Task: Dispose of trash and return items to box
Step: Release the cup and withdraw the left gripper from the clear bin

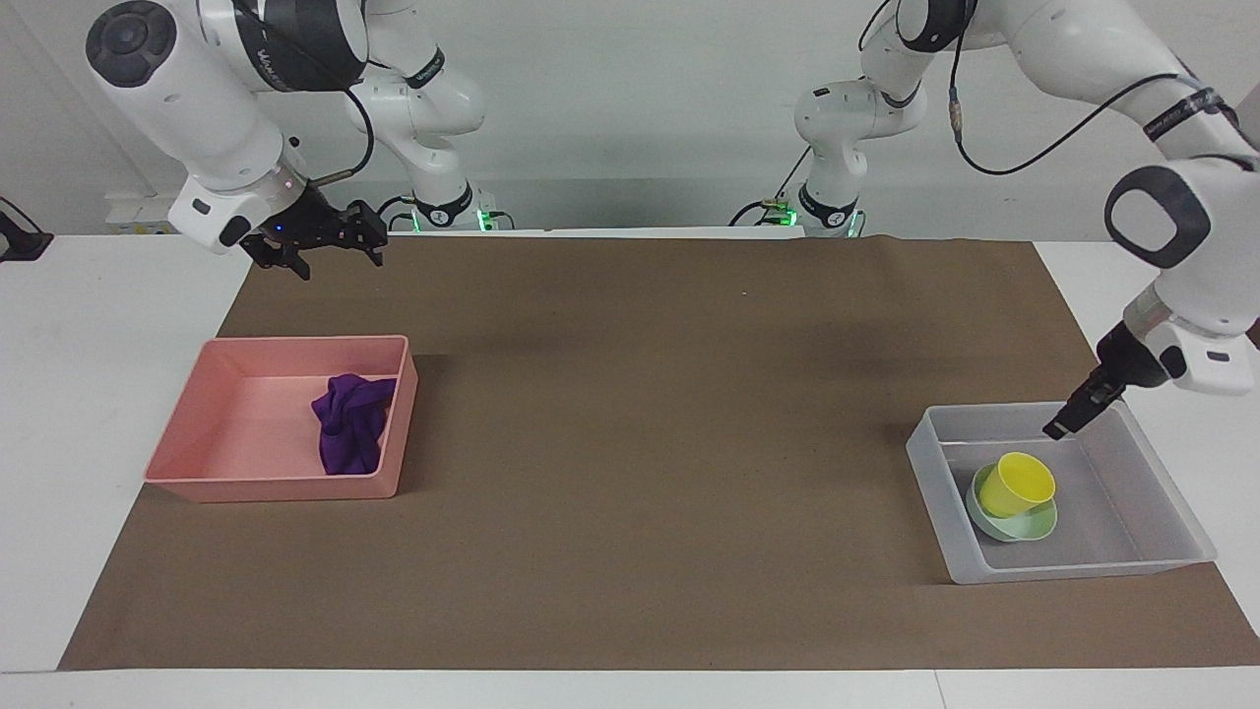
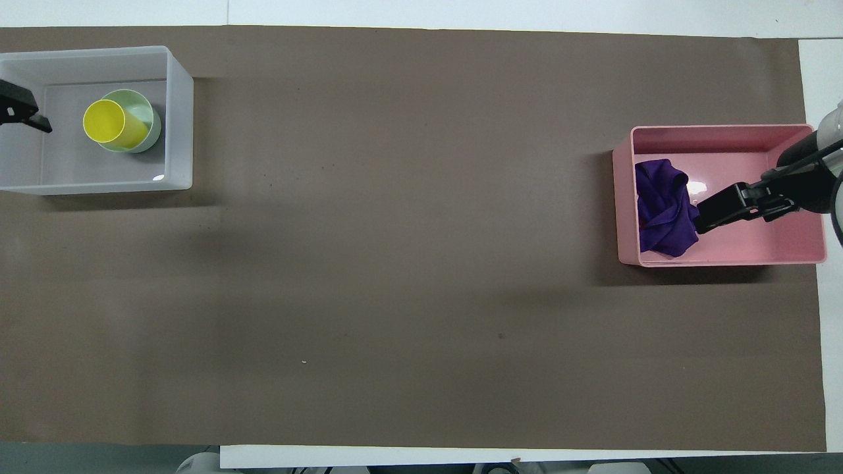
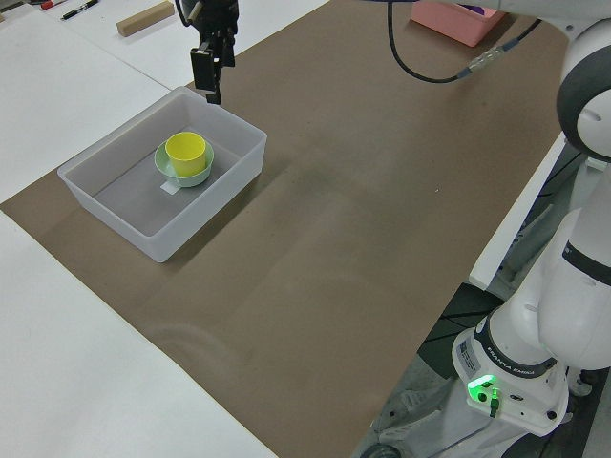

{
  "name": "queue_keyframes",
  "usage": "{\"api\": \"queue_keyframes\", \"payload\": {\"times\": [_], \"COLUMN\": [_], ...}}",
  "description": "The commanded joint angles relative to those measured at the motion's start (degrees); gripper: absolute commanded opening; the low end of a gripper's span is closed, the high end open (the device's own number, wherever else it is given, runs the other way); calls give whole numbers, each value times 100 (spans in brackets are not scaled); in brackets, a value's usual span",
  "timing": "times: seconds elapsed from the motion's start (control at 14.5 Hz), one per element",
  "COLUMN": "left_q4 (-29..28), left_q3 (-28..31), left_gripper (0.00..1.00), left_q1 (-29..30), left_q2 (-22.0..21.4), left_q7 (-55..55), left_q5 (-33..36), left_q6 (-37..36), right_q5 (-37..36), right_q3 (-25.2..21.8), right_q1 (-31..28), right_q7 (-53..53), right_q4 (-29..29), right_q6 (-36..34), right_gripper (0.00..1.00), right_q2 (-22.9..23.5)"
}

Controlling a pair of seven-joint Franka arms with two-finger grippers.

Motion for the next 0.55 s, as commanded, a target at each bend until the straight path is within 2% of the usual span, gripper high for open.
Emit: {"api": "queue_keyframes", "payload": {"times": [0.0,0.07,0.21,0.48], "left_q4": [-642,-661,-530,-451], "left_q3": [40,40,40,-48], "left_gripper": [100,100,100,100], "left_q1": [-183,-271,-298,-360], "left_q2": [-845,-978,-980,-954], "left_q7": [987,1451,2086,2018], "left_q5": [135,283,382,338], "left_q6": [-320,-320,-381,-434], "right_q5": [-53,-53,-45,-53], "right_q3": [25,25,25,25], "right_q1": [-52,-52,-60,-60], "right_q7": [-88,-88,-88,-96], "right_q4": [-164,-164,-155,-155], "right_q6": [80,80,80,124], "right_gripper": [99,99,99,99], "right_q2": [-131,-140,-131,-131]}}
